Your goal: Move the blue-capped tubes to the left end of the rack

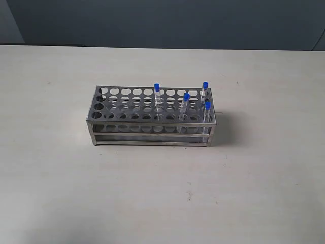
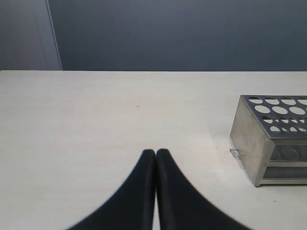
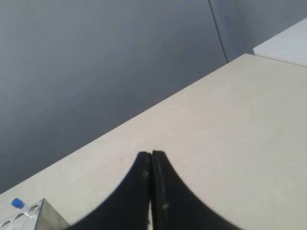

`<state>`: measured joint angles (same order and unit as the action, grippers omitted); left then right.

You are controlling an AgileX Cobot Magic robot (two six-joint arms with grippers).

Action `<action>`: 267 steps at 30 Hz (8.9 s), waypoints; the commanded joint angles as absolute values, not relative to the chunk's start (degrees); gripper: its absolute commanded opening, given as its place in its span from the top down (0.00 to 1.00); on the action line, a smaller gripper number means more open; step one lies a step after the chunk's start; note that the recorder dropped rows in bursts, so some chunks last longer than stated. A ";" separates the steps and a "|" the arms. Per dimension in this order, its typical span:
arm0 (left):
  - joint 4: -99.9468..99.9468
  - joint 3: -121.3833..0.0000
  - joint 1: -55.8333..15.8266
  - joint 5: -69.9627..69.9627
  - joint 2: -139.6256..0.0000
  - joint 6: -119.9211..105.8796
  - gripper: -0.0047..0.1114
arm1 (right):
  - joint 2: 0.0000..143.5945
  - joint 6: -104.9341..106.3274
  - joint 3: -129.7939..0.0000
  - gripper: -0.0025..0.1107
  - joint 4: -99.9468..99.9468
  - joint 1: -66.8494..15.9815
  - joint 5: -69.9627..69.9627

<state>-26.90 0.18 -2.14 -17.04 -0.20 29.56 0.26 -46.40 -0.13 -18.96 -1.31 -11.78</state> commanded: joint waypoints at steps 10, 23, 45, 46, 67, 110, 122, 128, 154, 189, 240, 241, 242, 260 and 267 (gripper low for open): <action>-26.84 0.00 -2.50 -16.66 0.00 29.59 0.95 | 0.00 -46.91 0.00 0.98 -12.66 -1.44 -5.55; -26.84 0.00 -2.50 -16.66 0.00 29.59 0.95 | 0.00 -47.04 0.00 0.98 -8.44 -1.44 13.85; -26.84 0.00 -2.50 -16.64 0.00 29.59 0.95 | 4.46 -47.49 -11.27 0.98 -15.33 -1.42 0.71; -26.84 0.00 -2.50 -16.64 0.00 29.59 0.95 | 7.55 -47.32 -14.31 0.98 -18.03 -1.42 -4.40; -26.84 0.00 -2.50 -16.64 0.00 29.59 0.95 | 85.80 17.36 -62.74 0.96 10.58 -30.43 -38.71; -26.84 0.00 -2.50 -16.62 0.00 29.59 0.95 | 97.42 12.87 -62.87 0.99 4.20 -35.98 -33.07; -26.84 0.00 -2.50 -16.62 0.00 29.59 0.95 | 88.46 12.87 -71.24 0.99 8.08 -36.20 -38.90; -26.84 0.00 -2.50 -16.62 0.00 29.59 0.95 | 90.04 16.12 -76.16 0.99 9.48 -40.55 -37.36; -26.84 0.00 -2.50 -16.75 0.00 29.59 0.95 | 130.33 27.66 -122.77 0.99 17.54 -48.08 -50.26; -26.84 0.00 -2.50 -16.65 0.00 29.59 0.95 | 127.81 13.72 -122.77 0.59 7.60 -47.98 -58.04; -26.84 0.00 -2.50 -16.75 0.00 29.59 0.95 | 120.33 3.89 -113.43 0.99 -10.12 -47.98 -64.01; -26.84 0.00 -2.50 -16.75 0.00 29.59 0.95 | 119.56 3.89 -113.43 0.99 -9.86 -47.98 -63.89; -26.84 0.00 -2.50 -16.75 0.00 29.59 0.95 | 118.82 3.89 -113.43 0.99 -9.86 -48.08 -63.89; -26.84 0.00 -2.50 -16.64 0.00 29.59 0.95 | 122.65 21.39 -115.10 0.99 13.71 -50.49 -51.75; -26.84 0.00 -2.50 -16.64 0.00 29.59 0.95 | 125.56 21.39 -116.82 0.99 11.95 -50.72 -50.76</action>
